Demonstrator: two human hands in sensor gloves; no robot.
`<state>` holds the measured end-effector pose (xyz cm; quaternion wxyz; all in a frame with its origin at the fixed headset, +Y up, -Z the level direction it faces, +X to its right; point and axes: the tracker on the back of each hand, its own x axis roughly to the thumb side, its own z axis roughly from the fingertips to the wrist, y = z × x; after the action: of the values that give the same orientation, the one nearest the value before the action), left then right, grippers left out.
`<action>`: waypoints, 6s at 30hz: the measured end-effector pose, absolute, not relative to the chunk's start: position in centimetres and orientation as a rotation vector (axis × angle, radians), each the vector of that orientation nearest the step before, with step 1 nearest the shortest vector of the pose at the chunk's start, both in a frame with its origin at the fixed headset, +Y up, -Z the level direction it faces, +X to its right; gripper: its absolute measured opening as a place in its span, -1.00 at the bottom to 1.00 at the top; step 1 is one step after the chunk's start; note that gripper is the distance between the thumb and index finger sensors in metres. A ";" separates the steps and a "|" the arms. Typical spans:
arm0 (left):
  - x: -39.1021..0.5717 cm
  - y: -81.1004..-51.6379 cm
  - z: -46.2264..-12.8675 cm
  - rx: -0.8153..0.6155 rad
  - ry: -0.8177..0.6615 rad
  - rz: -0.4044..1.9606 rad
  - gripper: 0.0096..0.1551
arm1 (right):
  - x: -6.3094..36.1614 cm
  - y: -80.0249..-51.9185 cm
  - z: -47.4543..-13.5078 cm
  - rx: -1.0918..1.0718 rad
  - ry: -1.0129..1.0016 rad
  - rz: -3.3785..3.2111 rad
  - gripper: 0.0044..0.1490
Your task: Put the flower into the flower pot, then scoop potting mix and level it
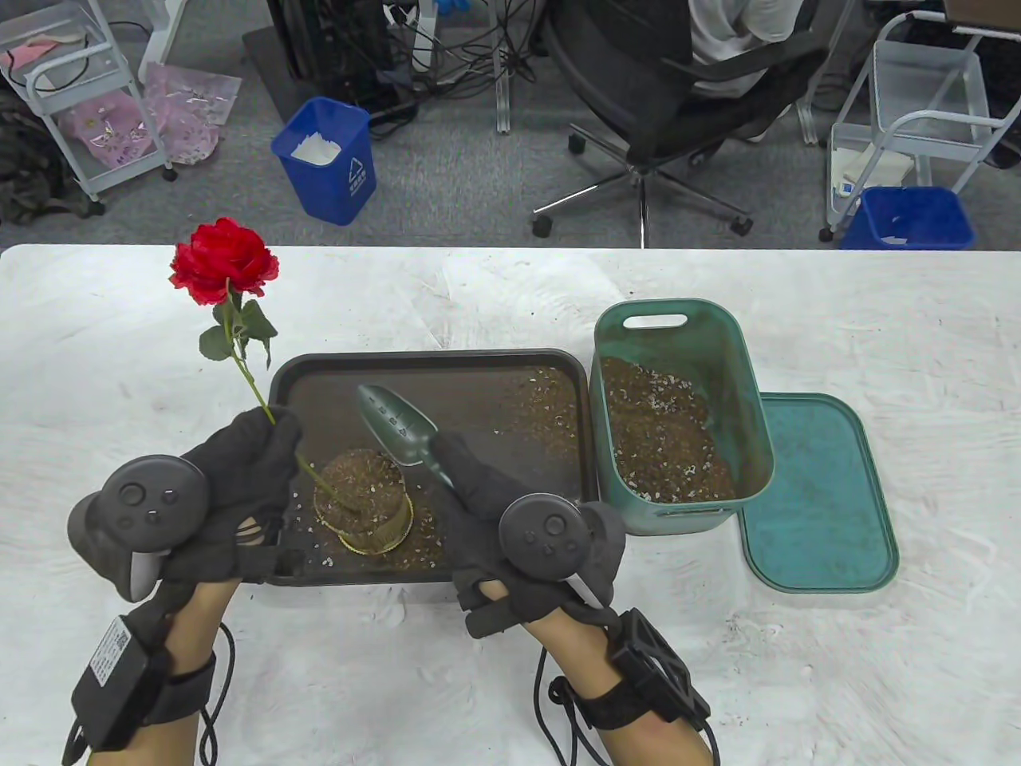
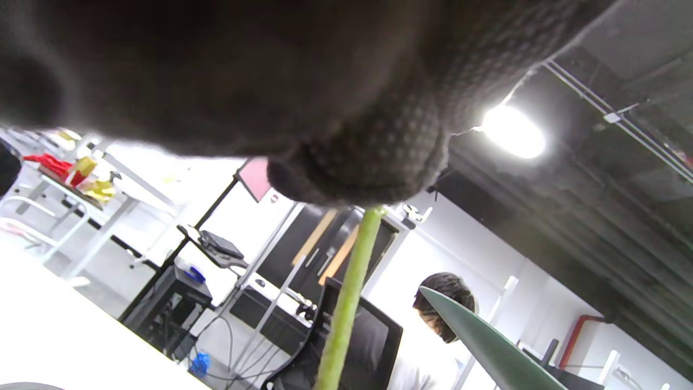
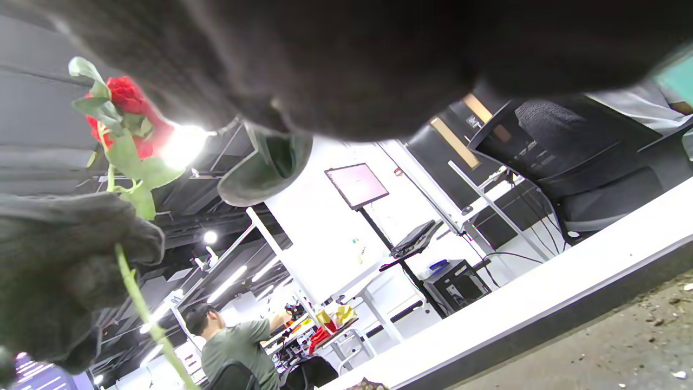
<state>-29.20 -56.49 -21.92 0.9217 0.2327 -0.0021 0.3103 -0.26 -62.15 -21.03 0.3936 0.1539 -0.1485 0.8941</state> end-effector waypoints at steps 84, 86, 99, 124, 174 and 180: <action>-27.7 -62.9 -26.5 0.159 0.013 0.495 -0.54 | -5.8 -63.6 -19.3 0.781 -0.097 2.792 -0.41; -28.0 -63.0 -26.6 0.145 0.030 0.514 -0.54 | -6.2 -62.9 -18.5 0.737 -0.091 2.850 -0.40; -27.1 -62.5 -26.4 0.155 0.000 0.488 -0.54 | -10.9 -63.2 -20.2 0.815 0.043 2.894 -0.43; -27.4 -63.5 -27.2 0.141 -0.066 0.595 -0.54 | -2.8 -62.4 -25.4 0.662 0.192 2.616 -0.39; -27.2 -63.8 -25.9 0.144 -0.157 0.554 -0.55 | -7.2 -63.6 -26.9 0.656 0.512 2.768 -0.41; -26.9 -63.7 -25.8 0.146 -0.158 0.548 -0.55 | -8.9 -63.9 -26.2 0.703 0.520 2.925 -0.43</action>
<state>-26.94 -63.70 -25.79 0.9570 0.0718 -0.0778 0.2701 -8.89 -63.92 -26.23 0.0443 0.2301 0.1701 0.9572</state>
